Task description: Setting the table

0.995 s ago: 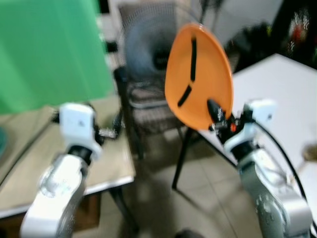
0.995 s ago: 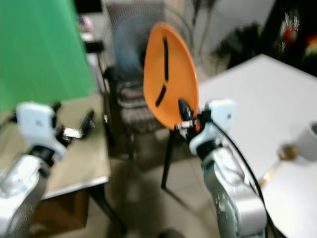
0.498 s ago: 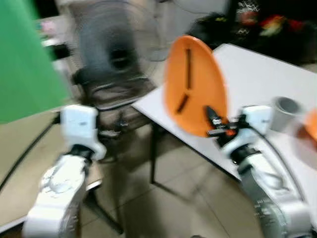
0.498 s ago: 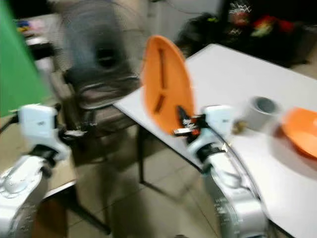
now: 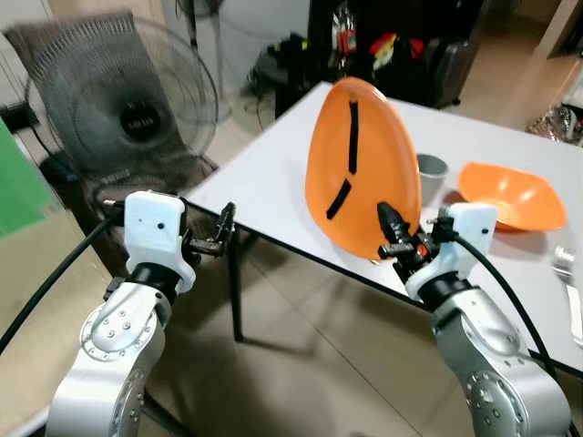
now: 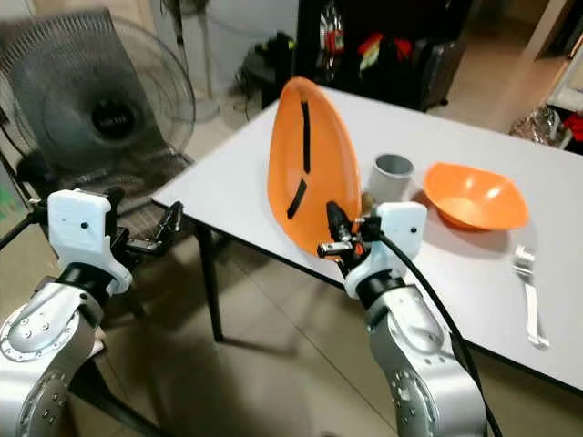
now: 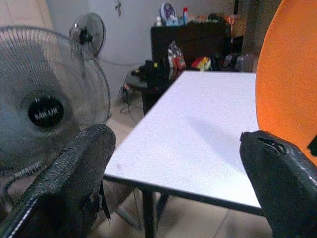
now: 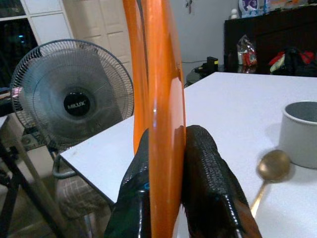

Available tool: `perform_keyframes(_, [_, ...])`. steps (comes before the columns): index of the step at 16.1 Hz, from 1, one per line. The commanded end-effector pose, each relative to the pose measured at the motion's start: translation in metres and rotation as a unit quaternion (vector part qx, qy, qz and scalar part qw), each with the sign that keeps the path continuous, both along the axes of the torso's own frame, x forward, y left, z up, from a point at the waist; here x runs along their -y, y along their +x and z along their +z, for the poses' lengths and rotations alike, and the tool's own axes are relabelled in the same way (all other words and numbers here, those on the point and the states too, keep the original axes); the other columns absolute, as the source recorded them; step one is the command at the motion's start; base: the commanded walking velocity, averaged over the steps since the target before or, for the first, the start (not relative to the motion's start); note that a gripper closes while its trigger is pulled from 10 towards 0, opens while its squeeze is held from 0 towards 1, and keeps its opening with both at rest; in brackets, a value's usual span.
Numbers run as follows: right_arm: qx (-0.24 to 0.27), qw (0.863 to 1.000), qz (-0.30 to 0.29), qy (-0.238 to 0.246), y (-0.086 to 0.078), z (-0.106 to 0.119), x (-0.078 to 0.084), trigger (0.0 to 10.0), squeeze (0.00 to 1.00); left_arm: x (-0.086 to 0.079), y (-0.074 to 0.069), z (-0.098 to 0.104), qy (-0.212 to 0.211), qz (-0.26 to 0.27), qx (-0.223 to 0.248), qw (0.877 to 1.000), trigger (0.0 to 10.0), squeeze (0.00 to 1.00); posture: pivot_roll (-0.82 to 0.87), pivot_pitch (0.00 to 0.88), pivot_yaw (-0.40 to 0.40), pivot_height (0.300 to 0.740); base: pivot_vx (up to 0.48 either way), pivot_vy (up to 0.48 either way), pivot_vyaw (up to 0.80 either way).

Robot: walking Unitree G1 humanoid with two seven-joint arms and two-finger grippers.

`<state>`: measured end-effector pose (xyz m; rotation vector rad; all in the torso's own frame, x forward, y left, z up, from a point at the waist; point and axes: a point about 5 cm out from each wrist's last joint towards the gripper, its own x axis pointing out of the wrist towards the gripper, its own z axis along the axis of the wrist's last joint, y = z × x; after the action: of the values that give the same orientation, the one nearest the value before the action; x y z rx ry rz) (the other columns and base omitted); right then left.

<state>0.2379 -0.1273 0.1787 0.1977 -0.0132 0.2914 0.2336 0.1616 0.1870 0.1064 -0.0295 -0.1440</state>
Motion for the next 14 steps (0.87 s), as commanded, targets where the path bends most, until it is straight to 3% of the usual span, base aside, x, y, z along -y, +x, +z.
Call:
perform_keyframes(1, [0.024,1.000,-0.012,-0.003,-0.0020,0.0099,0.0052,10.0,0.00,0.0034,0.0008,0.0002,-0.005,-0.009,-0.001,1.000,10.0,0.00,-0.08,0.000,0.011,0.740,0.000,0.480,-0.80])
perform_keyframes(4, [0.021,1.000,-0.015,-0.002,-0.0020,0.0095,0.0050,10.0,0.00,0.0022,0.0012,0.0005,0.009,-0.009,0.001,1.000,10.0,0.00,-0.08,0.000,0.012,0.740,0.000,0.281,-0.80])
perform_keyframes(7, [0.020,1.000,-0.017,-0.004,-0.0019,0.0088,0.0051,10.0,0.00,0.0032,0.0020,-0.0015,-0.002,-0.011,-0.007,1.000,10.0,0.00,-0.09,0.000,0.014,0.740,0.000,-0.320,-0.80])
perform_keyframes(9, [0.019,1.000,-0.018,-0.004,-0.0015,0.0086,0.0053,10.0,0.00,0.0038,0.0024,-0.0023,-0.018,-0.015,-0.011,1.000,10.0,0.00,-0.08,0.000,0.015,0.740,0.000,0.409,-0.80])
perform_keyframes(11, [0.018,1.000,-0.016,-0.006,-0.0011,0.0081,0.0052,10.0,0.00,0.0032,0.0028,-0.0011,-0.006,-0.014,-0.006,1.000,10.0,0.00,-0.08,0.000,0.015,0.740,0.000,0.480,-0.80])
perform_keyframes(14, [0.017,1.000,-0.012,-0.007,0.0006,0.0075,0.0044,10.0,0.00,0.0018,0.0036,-0.0002,0.007,-0.008,-0.002,1.000,10.0,0.00,-0.08,0.000,0.017,0.740,0.000,-0.104,-0.71])
